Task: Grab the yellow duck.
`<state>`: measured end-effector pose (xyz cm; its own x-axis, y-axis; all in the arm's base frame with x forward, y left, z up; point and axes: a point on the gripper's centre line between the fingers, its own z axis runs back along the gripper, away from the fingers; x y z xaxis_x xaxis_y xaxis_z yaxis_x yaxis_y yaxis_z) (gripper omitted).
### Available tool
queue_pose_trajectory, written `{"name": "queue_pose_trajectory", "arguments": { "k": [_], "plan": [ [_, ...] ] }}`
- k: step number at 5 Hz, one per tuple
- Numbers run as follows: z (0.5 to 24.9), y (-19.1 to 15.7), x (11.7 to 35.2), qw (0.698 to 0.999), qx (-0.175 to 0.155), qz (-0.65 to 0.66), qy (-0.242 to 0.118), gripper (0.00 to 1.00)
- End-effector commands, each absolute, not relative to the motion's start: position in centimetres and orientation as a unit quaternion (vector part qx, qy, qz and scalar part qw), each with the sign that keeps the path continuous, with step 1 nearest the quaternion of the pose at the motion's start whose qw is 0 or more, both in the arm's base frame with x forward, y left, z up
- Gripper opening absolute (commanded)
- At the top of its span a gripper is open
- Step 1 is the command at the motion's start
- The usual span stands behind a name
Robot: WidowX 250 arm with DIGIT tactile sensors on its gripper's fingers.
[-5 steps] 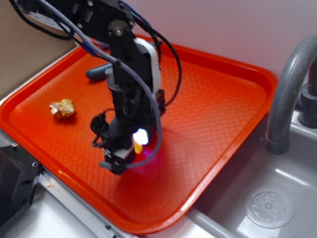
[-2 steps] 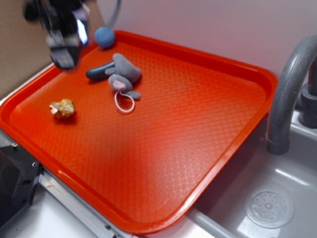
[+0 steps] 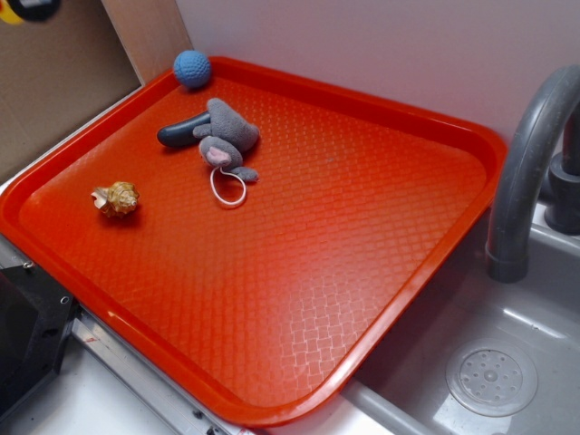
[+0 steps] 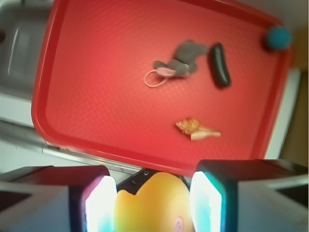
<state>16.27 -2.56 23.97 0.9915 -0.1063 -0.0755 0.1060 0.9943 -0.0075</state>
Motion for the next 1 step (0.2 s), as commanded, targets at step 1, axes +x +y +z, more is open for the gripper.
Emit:
{"name": "queue_pose_trajectory", "arguments": {
  "k": [1],
  "plan": [
    [26.24,-4.23,15.18,0.997,-0.017,0.076,-0.015,0.0]
  ]
}}
